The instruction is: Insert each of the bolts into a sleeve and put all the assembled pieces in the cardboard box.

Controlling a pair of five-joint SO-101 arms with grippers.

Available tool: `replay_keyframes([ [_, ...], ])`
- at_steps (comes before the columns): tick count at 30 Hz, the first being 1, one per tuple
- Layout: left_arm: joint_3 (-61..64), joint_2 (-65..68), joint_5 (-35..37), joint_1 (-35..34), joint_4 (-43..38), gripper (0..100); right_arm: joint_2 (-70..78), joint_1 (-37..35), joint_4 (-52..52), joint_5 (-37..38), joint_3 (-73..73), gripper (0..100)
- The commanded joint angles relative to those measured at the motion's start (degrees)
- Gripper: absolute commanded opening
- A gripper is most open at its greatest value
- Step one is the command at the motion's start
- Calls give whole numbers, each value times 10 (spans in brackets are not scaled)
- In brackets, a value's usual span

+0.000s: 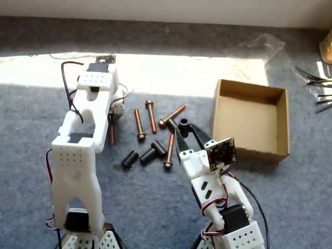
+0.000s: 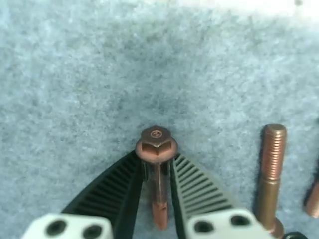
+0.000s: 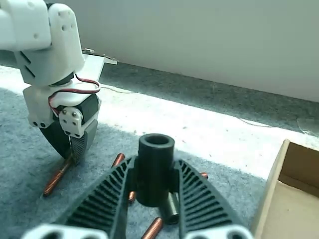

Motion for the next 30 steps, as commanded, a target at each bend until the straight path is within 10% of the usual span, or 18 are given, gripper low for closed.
replay_keyframes([
  [1, -16, 26, -16, 2, -27, 4, -5, -5, 2, -2, 83, 5],
  [30, -13, -198, -82, 32, 83, 4, -6, -5, 14, -2, 83, 5],
])
